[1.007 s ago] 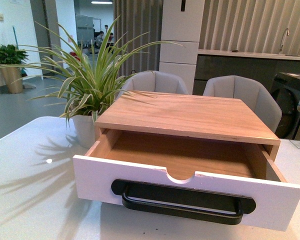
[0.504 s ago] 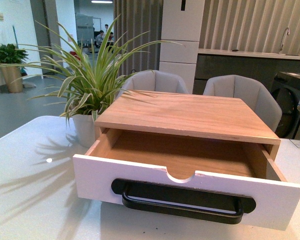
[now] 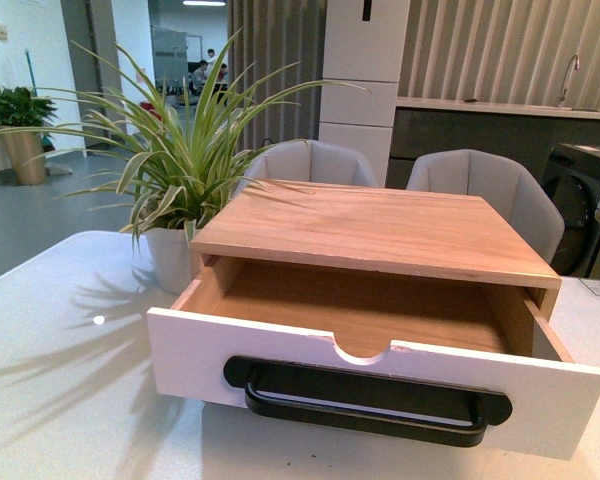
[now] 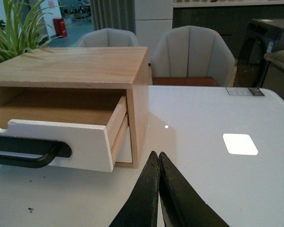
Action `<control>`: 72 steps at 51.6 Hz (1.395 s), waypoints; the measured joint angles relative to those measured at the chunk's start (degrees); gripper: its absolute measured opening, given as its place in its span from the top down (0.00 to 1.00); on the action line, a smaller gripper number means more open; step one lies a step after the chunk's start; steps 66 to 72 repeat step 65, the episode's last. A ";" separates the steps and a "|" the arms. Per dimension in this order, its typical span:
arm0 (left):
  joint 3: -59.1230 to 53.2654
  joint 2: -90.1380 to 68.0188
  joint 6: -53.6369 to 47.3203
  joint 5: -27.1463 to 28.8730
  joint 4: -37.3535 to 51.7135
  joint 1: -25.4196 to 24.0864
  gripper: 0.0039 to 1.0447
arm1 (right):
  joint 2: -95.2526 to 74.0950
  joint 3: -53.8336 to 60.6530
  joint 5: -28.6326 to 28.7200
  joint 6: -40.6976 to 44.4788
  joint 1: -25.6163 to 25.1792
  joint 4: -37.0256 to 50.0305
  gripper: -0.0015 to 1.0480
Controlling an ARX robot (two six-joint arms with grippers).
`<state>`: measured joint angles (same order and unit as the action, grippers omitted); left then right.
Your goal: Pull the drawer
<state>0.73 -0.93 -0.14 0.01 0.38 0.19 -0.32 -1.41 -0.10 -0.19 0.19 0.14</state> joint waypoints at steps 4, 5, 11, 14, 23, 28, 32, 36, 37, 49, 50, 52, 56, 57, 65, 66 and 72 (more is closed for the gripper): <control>0.00 0.42 0.00 0.00 -0.20 0.00 0.97 | 0.02 0.00 0.00 0.00 0.00 0.00 0.98; 0.00 0.48 0.00 0.00 -0.20 0.00 0.97 | 0.02 0.00 0.00 0.00 0.00 0.00 0.98; 0.00 0.55 0.02 -0.02 -0.31 0.00 0.93 | 0.02 0.00 0.00 0.07 0.00 0.00 0.97; 0.00 0.57 0.02 -0.02 -0.31 0.00 0.84 | 0.02 0.00 -0.02 0.02 0.00 0.00 0.89; 0.00 0.57 0.02 -0.02 -0.31 0.00 0.57 | 0.02 0.00 0.00 0.04 0.00 0.00 0.63; 0.00 0.57 0.02 -0.02 -0.31 0.00 0.40 | 0.02 0.00 0.00 0.04 0.00 0.00 0.46; 0.00 0.57 0.02 -0.02 -0.31 0.00 0.21 | 0.02 0.00 0.00 0.02 0.00 0.00 0.28; 0.00 0.57 -0.04 0.00 -0.31 0.00 0.05 | 0.02 0.00 0.00 0.02 0.00 0.00 0.10; 0.00 0.57 0.00 -0.02 -0.31 0.00 0.06 | 0.02 0.00 0.00 0.00 0.00 0.00 0.07; 0.00 0.57 0.00 -0.02 -0.31 0.00 0.07 | 0.02 0.00 0.00 0.02 0.00 0.00 0.09; 0.00 0.57 0.00 -0.02 -0.31 0.00 0.07 | 0.02 0.00 0.00 0.02 0.00 0.00 0.09; 0.00 0.57 0.00 -0.02 -0.31 0.00 0.07 | 0.02 0.00 -0.02 0.02 0.00 0.00 0.09; 0.00 0.57 0.00 -0.02 -0.31 0.00 0.07 | 0.02 0.00 0.00 0.02 0.00 0.00 0.09; 0.00 0.57 0.00 -0.02 -0.31 0.00 0.07 | 0.02 0.00 0.00 0.02 0.00 0.00 0.09; 0.00 0.57 0.00 -0.02 -0.31 0.00 0.07 | 0.02 0.00 0.00 0.02 0.00 0.00 0.09; 0.00 0.57 0.00 -0.02 -0.31 0.00 0.07 | 0.02 0.00 0.00 0.02 0.00 0.00 0.09; 0.00 0.57 0.00 -0.02 -0.31 0.00 0.07 | 0.02 0.00 0.00 0.02 0.00 0.00 0.09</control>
